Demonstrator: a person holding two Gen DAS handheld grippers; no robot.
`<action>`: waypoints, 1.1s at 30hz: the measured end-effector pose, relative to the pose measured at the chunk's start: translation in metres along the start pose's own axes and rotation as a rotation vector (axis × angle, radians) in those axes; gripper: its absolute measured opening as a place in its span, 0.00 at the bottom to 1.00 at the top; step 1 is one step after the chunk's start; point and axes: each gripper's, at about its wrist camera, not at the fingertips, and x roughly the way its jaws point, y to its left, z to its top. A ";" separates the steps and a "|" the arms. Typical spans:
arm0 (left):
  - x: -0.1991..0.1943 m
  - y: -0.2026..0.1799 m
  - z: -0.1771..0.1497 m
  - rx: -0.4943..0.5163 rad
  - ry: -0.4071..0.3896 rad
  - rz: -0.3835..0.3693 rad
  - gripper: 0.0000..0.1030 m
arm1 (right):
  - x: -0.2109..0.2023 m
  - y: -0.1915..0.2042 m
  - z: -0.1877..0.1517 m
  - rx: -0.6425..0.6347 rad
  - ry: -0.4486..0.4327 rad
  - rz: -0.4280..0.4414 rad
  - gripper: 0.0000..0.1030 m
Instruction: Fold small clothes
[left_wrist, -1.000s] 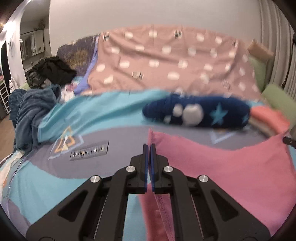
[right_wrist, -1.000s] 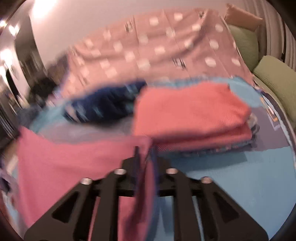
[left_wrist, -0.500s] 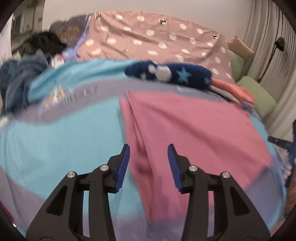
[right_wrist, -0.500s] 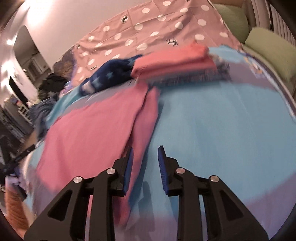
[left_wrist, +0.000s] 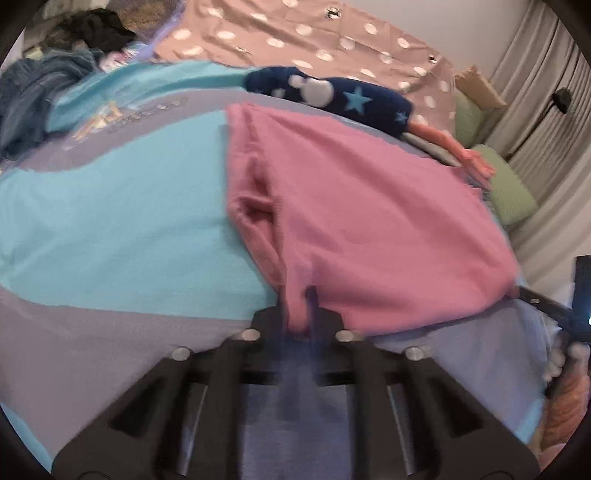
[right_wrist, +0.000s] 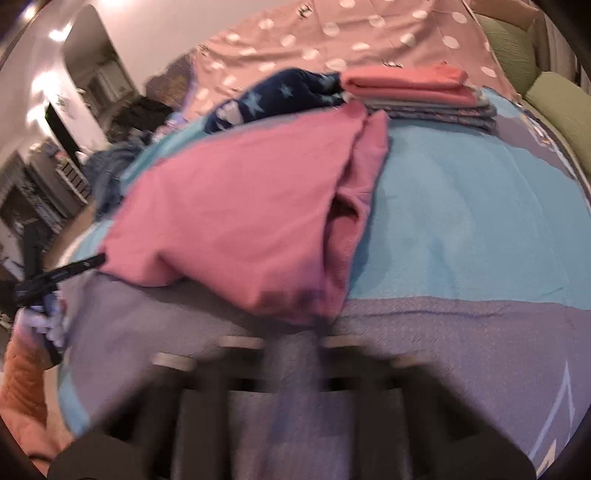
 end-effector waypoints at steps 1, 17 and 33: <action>-0.010 0.000 0.003 -0.014 -0.028 0.004 0.09 | -0.011 -0.003 0.002 0.010 -0.036 -0.004 0.00; -0.041 0.026 -0.042 -0.163 -0.012 -0.028 0.45 | -0.025 -0.025 -0.038 0.228 0.014 0.133 0.38; -0.055 0.016 0.003 -0.261 -0.156 -0.252 0.05 | -0.027 -0.037 -0.005 0.560 -0.099 0.331 0.04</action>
